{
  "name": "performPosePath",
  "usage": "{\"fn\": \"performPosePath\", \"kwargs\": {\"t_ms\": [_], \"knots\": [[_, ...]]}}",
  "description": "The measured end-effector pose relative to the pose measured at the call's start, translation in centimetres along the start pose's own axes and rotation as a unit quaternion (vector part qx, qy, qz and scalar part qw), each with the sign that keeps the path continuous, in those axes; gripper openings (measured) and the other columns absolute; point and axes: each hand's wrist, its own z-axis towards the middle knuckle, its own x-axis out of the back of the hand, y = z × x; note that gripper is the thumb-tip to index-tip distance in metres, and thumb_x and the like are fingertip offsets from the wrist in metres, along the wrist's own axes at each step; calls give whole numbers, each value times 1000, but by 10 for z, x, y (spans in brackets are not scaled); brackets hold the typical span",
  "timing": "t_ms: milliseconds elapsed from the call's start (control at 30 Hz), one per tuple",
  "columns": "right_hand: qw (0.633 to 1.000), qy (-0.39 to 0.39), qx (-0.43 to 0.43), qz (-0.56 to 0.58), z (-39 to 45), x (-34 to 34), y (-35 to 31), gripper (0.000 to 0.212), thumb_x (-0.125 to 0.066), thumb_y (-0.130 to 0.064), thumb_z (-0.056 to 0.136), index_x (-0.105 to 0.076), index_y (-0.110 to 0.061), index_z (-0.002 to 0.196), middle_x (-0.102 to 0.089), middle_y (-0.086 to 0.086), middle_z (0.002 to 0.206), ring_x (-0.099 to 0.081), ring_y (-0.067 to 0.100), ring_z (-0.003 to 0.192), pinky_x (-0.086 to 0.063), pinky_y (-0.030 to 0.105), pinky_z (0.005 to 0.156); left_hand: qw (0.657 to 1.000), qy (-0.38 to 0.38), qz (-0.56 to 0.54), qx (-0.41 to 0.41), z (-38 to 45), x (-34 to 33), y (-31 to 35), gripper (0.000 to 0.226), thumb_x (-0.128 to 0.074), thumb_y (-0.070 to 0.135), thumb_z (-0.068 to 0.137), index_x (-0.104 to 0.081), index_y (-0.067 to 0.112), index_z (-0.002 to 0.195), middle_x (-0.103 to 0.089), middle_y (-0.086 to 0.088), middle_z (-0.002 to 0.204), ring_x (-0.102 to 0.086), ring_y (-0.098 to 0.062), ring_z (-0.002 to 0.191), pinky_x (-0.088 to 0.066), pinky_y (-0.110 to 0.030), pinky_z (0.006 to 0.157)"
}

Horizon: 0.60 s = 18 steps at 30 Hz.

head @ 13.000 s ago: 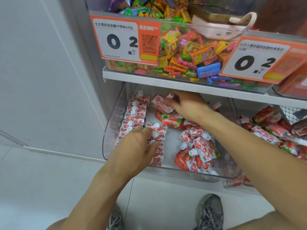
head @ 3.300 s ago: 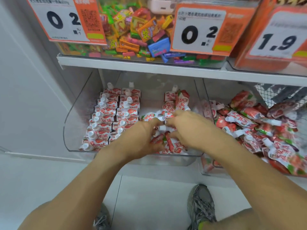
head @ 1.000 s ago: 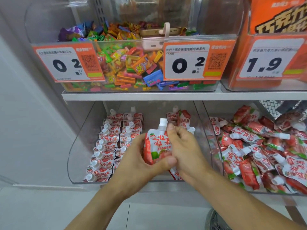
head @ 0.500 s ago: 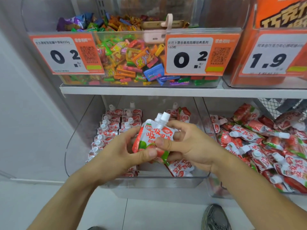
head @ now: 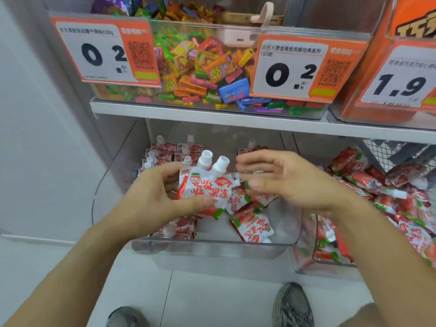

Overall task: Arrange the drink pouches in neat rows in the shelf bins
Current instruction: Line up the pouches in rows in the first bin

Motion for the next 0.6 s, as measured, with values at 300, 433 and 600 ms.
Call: {"fn": "performPosePath", "kwargs": {"t_ms": [300,433,600], "knots": [[839,-102,-62,-531,71,-32,23,111,-85,-42,73,-16,-25,158,-13,3,166,-23,25,149,-28,38,120,966,218,137,4,-14,22,-16,61,-87,53,50,-60,32,100,-69,14,82,-63,10,73,-44,-3,52],[812,-86,-76,-572,83,-30,29,92,-85,-36,75,-35,-23,151,-51,9,145,-53,30,127,-47,40,102,965,242,103,-13,-16,23,-16,58,-86,52,52,-59,31,98,-68,18,79,-64,10,71,-44,-5,52],[768,-67,-40,-636,67,-17,15,74,-83,-46,70,-52,-26,133,-58,1,125,-58,26,112,-51,37,88,970,216,110,-26,-15,16,-14,57,-87,50,53,-57,31,98,-62,23,77,-58,21,70,-40,1,51]]}}
